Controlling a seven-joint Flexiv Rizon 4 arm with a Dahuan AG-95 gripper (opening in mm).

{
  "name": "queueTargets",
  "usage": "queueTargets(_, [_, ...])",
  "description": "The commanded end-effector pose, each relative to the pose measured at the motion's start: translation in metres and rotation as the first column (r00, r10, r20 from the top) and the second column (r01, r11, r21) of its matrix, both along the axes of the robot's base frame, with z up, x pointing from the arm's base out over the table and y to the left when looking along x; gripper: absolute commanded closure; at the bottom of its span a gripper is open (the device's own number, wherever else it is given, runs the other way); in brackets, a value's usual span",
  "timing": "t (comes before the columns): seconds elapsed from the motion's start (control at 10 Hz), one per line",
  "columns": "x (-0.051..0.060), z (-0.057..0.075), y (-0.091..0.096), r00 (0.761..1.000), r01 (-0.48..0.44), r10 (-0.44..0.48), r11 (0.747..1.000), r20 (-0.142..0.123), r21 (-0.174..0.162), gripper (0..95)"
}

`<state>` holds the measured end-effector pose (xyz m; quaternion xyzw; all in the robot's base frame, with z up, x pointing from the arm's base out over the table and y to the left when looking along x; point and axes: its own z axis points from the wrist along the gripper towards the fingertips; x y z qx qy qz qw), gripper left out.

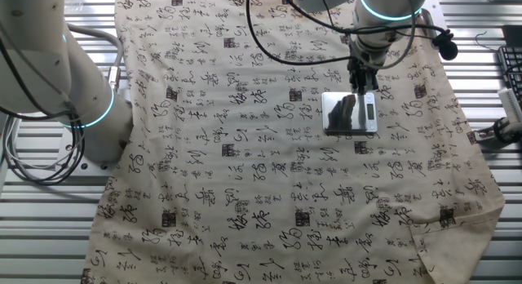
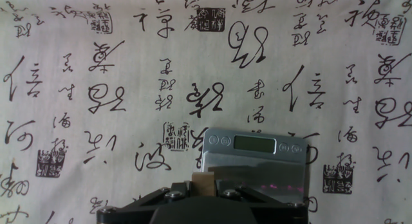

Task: Place the block on the scale

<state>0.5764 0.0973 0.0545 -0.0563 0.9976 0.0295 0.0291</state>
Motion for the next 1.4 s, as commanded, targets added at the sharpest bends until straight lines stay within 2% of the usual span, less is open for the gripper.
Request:
queueTargets(0.1, [0.0005, -0.0003, 0.0009, 1.0, -0.032, 0.032, 0.999, 0.001, 0.006, 95.0])
queueTargets(0.3, [0.0005, -0.0003, 0.0009, 0.999, -0.048, 0.048, 0.999, -0.005, 0.011, 95.0])
queueTargets(0.6, [0.0005, -0.0003, 0.0009, 1.0, -0.015, 0.015, 1.0, -0.017, -0.009, 95.0])
queueTargets(0.8, [0.0005, -0.0003, 0.0009, 0.999, 0.027, -0.029, 0.998, -0.038, -0.05, 95.0])
queueTargets(1.0, [0.0005, -0.0003, 0.0009, 0.996, 0.073, -0.075, 0.996, -0.037, -0.058, 95.0])
queueTargets(1.4, [0.0005, -0.0003, 0.0009, 0.996, 0.088, -0.09, 0.994, -0.025, -0.06, 95.0])
